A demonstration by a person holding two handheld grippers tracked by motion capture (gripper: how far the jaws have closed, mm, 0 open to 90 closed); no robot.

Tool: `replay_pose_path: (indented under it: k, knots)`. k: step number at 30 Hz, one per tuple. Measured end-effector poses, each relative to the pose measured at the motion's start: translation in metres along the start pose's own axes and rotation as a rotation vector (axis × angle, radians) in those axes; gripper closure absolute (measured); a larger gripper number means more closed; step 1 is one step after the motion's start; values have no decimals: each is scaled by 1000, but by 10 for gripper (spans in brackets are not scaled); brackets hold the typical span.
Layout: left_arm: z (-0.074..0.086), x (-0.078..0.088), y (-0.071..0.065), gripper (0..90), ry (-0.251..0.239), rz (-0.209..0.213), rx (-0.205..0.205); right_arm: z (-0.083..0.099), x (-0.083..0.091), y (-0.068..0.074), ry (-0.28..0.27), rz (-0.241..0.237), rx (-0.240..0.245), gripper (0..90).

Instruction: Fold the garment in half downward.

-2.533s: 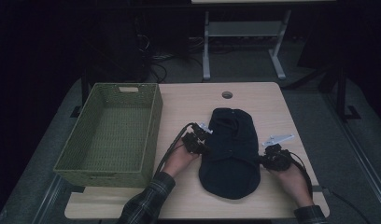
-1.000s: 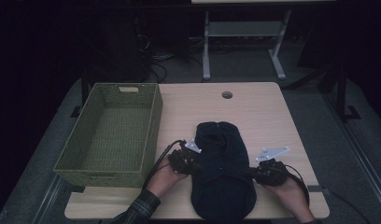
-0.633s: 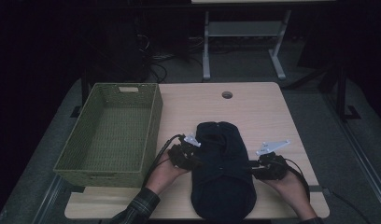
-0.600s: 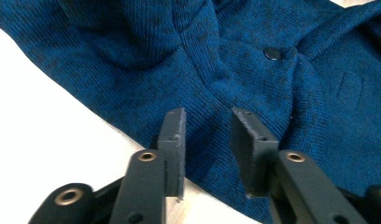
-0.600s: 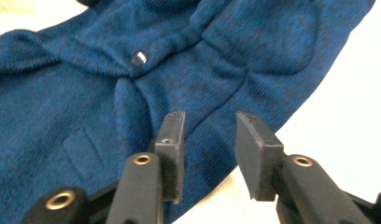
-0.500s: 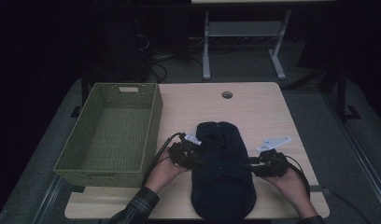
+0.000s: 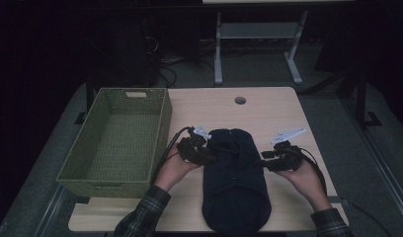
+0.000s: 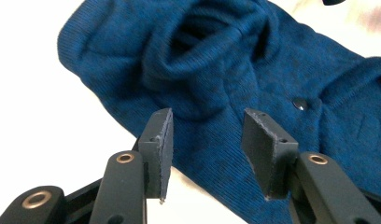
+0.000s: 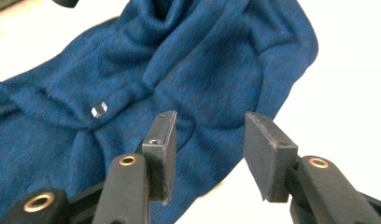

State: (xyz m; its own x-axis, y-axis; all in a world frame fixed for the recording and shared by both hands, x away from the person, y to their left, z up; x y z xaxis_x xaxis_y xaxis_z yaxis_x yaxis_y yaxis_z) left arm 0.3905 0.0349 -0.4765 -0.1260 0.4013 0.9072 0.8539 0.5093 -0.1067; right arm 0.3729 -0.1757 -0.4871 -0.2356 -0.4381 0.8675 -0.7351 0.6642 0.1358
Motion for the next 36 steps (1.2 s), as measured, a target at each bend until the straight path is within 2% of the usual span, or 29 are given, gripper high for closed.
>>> replay_pose_path:
  k: [3, 5, 7, 15, 18, 21, 25, 27, 30, 35, 36]
  knots:
    - [-3, 1, 2, 535, -5, -3, 3, -8, 1, -6, 4, 4, -1, 541]
    - [-9, 5, 7, 535, -16, -21, 9, -13, 3, -9, -3, -2, -7, 541]
    - [-13, 8, 10, 535, -25, -19, 12, -18, 4, -14, -3, 8, 4, 540]
    - [-36, 21, 22, 535, -78, -36, 29, -36, 4, -25, -23, 1, -12, 540]
    - [-42, 21, 29, 535, -73, -45, 39, -42, 1, -30, -25, 2, -13, 540]
    - [-46, 18, 37, 535, -70, -54, 53, -49, -1, -37, -33, 4, -23, 542]
    - [-49, 12, 51, 535, -71, -57, 79, -55, -8, -46, -12, 6, -35, 540]
    - [-51, 7, 57, 535, -66, -64, 87, -59, -10, -50, -28, 7, -38, 542]
    - [-52, 0, 67, 535, -54, -94, 99, -63, -16, -55, -12, 10, -38, 538]
    - [-50, -12, 78, 533, -52, -89, 120, -72, -20, -60, -29, 6, -37, 534]
    - [-48, -19, 83, 533, -38, -89, 123, -73, -22, -60, -26, 2, -40, 528]
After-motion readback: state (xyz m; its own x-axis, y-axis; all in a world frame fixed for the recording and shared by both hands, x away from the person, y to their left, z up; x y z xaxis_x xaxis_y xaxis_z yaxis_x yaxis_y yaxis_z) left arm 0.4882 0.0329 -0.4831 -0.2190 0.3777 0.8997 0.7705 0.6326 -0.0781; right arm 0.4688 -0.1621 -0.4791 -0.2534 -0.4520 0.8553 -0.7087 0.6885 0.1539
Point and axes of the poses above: each handheld gripper's, and its own axes: x roughly backward along the jaws, z roughly out of its underside, y roughly to its left, the point moved 9 cm from there along -x, roughly forward along the jaws, and after that the axes turned 13 degrees about y, right-handed, at the moved point
